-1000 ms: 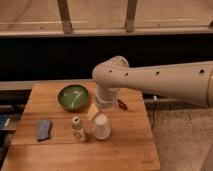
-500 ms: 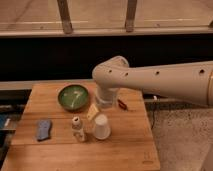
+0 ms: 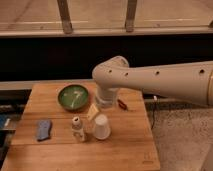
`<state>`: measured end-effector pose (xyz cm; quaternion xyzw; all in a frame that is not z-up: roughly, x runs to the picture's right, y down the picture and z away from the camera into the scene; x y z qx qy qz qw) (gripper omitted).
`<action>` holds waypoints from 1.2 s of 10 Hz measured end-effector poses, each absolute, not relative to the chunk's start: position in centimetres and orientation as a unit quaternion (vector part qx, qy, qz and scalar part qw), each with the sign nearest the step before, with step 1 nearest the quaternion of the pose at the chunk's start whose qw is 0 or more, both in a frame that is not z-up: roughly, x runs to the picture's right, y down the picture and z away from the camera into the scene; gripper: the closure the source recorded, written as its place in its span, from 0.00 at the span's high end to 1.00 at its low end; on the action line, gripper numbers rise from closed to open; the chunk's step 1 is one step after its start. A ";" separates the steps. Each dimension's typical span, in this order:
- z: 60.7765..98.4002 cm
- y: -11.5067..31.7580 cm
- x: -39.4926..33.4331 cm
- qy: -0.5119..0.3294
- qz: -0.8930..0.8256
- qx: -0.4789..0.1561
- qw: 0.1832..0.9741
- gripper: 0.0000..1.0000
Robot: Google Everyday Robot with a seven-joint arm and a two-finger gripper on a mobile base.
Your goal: Knock the bottle over
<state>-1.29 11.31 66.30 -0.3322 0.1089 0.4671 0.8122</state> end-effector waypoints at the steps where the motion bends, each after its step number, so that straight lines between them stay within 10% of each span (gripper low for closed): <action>1: 66.3 11.3 -1.3 0.109 0.467 -0.332 0.812 0.66; 7: 66.3 11.3 -1.3 0.109 0.467 -0.332 0.813 0.06; 12: 63.6 14.0 -2.2 0.144 0.431 -0.323 0.830 0.00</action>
